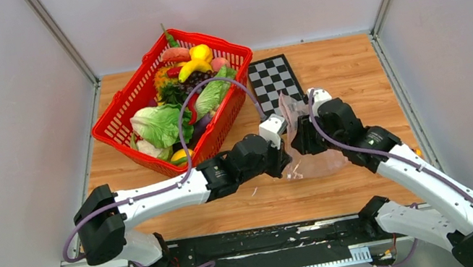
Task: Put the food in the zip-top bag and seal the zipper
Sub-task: Open the zipper of the food storage bag.
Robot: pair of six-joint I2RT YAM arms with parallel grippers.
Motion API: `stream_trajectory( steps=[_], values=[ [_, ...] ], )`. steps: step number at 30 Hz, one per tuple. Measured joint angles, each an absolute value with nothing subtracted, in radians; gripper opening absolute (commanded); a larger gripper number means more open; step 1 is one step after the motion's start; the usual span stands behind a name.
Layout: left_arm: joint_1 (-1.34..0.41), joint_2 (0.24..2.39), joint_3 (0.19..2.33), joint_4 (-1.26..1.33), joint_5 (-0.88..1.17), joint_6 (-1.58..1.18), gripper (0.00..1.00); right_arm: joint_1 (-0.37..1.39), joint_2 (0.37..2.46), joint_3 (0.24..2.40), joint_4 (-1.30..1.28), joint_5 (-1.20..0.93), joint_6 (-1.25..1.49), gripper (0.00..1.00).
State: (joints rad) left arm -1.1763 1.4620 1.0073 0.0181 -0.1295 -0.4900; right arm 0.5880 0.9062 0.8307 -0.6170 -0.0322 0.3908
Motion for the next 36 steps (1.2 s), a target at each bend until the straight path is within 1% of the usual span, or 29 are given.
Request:
stream_trajectory(
  steps=[5,8,10,12,13,14,15,20,21,22,23,24,25,27,28,33,35,36],
  values=[
    [-1.177,1.462,1.008,0.018,-0.12,-0.49,0.0,0.588,0.956,0.854,-0.615,0.036,0.387,0.34],
    [-1.177,1.462,1.008,0.018,-0.117,-0.49,0.0,0.595,0.966,0.862,-0.613,0.047,0.384,0.4],
    [-1.177,1.462,1.009,0.018,-0.117,-0.49,0.0,0.605,0.968,0.876,-0.616,0.067,0.382,0.4],
    [-1.177,1.462,1.01,0.018,-0.116,-0.49,0.0,0.625,0.976,0.908,-0.628,0.112,0.377,0.37],
    [-1.177,1.462,1.012,0.018,-0.115,-0.49,0.0,0.632,0.981,0.924,-0.633,0.133,0.374,0.34],
    [-1.177,1.462,1.015,0.017,-0.114,-0.49,0.0,0.637,0.988,0.938,-0.638,0.151,0.371,0.29],
    [-1.177,1.462,1.019,0.017,-0.113,-0.49,0.0,0.641,0.997,0.953,-0.64,0.17,0.367,0.21],
    [-1.177,1.462,1.026,0.015,-0.118,-0.496,0.0,0.646,1.055,0.986,-0.66,0.213,0.357,0.08],
    [-1.177,1.462,1.026,0.014,-0.123,-0.498,0.02,0.646,1.057,0.986,-0.667,0.216,0.356,0.05],
    [-1.177,1.462,1.026,0.011,-0.131,-0.501,0.1,0.646,1.057,0.986,-0.679,0.218,0.358,0.01],
    [-1.177,1.462,1.026,0.006,-0.142,-0.508,0.21,0.646,1.052,0.986,-0.687,0.218,0.358,0.0],
    [-1.177,1.462,1.026,0.0,-0.157,-0.514,0.35,0.646,1.043,0.986,-0.694,0.218,0.358,0.0],
    [-1.177,1.462,1.026,-0.005,-0.17,-0.519,0.41,0.646,1.029,0.986,-0.704,0.216,0.361,0.0],
    [-1.176,1.462,1.026,-0.015,-0.196,-0.535,0.48,0.646,0.993,0.986,-0.721,0.203,0.365,0.0],
    [-1.175,1.462,1.027,-0.018,-0.205,-0.539,0.51,0.646,0.973,0.983,-0.725,0.192,0.366,0.0],
    [-1.156,1.499,1.08,-0.023,-0.189,-0.546,0.55,0.646,0.901,0.953,-0.749,0.135,0.392,0.0],
    [-1.15,1.52,1.109,-0.01,-0.168,-0.548,0.53,0.646,0.891,0.936,-0.757,0.12,0.399,0.0],
    [-1.149,1.53,1.123,-0.006,-0.159,-0.548,0.5,0.646,0.886,0.927,-0.761,0.11,0.402,0.0]
  ],
)
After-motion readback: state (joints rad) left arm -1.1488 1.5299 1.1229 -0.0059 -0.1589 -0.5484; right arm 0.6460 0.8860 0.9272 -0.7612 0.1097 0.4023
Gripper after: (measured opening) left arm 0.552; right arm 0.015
